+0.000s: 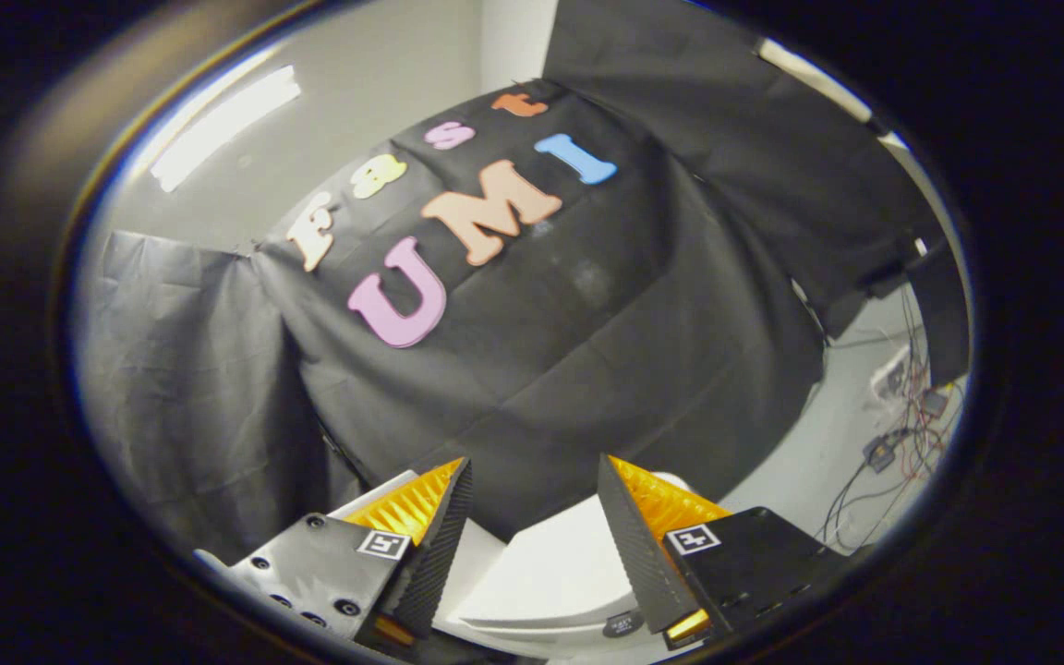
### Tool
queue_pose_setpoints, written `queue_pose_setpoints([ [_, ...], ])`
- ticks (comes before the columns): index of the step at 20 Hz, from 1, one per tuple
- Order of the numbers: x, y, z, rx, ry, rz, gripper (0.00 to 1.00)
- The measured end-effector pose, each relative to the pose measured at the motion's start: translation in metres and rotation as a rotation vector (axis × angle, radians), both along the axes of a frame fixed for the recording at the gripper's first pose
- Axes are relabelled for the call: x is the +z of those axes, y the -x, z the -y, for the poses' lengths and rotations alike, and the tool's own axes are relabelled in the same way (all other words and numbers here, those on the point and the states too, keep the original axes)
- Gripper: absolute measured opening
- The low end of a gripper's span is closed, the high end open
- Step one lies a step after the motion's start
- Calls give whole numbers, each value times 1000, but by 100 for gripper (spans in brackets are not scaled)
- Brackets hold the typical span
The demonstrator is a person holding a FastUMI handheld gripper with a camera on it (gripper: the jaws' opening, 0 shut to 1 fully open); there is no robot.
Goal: Open the toilet lid.
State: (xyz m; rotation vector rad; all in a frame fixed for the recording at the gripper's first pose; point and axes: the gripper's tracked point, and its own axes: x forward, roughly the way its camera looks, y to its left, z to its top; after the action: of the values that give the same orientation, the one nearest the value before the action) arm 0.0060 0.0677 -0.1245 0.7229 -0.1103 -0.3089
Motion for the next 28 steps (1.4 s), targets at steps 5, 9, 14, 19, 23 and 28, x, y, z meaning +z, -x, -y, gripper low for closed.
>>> queue_pose_setpoints([
  [5, -76, 4, -2, -17, -243, -115, 78],
  [9, -123, -1, -13, -37, -414, -143, 70],
  [14, -171, -1, -45, 8, -544, -212, 69],
  [19, -212, 9, -66, 24, -628, -294, 68],
  [23, -234, 7, -68, -16, -666, -345, 68],
  [28, -239, -2, -75, -19, -664, -354, 41],
])
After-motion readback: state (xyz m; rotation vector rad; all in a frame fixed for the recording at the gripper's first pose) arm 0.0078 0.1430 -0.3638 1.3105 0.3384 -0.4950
